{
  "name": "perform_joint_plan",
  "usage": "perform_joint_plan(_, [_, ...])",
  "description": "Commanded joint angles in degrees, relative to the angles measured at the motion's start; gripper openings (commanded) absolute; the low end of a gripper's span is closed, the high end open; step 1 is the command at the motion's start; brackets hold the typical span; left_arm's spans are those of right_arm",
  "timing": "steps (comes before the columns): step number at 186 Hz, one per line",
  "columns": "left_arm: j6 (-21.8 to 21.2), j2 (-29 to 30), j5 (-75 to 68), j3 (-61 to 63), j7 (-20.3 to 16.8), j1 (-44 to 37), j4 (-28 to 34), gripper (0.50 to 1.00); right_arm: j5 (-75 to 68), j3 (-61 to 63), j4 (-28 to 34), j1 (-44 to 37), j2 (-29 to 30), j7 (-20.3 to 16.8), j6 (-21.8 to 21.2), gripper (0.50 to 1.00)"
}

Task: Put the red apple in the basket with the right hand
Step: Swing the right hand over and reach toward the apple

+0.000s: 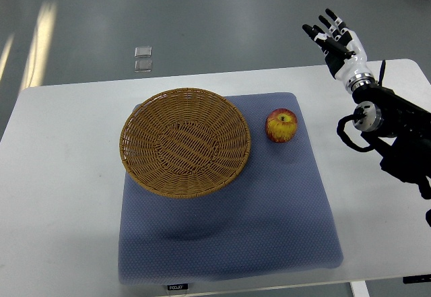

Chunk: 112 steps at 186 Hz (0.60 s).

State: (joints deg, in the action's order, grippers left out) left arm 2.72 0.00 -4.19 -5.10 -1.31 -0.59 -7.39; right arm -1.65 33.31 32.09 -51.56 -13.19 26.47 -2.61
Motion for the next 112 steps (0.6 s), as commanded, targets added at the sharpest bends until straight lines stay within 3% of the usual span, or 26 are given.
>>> perform_joint_plan(1, [0.0, 0.0, 0.0, 0.0, 0.0, -0.1, 0.0, 1.0, 1.9, -0.3, 0.0, -2.9, -2.5, -0.3, 0.3, 0.921])
perform_joint_plan(34, [0.0, 0.0, 0.0, 0.0, 0.0, -0.8, -0.1, 1.0, 4.7, -0.3, 0.3, -3.9, -3.8, -0.3, 0.0, 0.924])
perform_joint_plan(41, [0.0, 0.0, 0.0, 0.0, 0.1, -1.0, 0.0, 1.0, 10.7, -2.2, 0.9, -4.4, -6.6, -0.3, 0.1, 0.924])
perform_joint_plan(94, [0.0, 0.0, 0.1, 0.0, 0.0, -1.0, 0.0, 1.0, 40.7, -9.6, 9.2, -9.0, -11.5, 0.0, -0.3, 0.921])
perform_joint_plan(104, [0.0, 0.0, 0.1, 0.0, 0.0, -1.0, 0.0, 1.0, 40.7, -9.6, 9.2, -9.0, -11.5, 0.0, -0.3, 0.921])
perform_joint_plan(105, [0.0, 0.0, 0.0, 0.1, 0.1, -0.9, 0.0, 1.0, 46.8, -11.6, 11.7, -10.2, -12.5, 0.0, -1.5, 0.923])
perform_joint_plan(112, [0.0, 0.0, 0.0, 0.1, 0.0, -0.9, 0.0, 1.0, 50.6, -12.8, 13.1, -11.1, -13.1, 0.2, -2.6, 0.921])
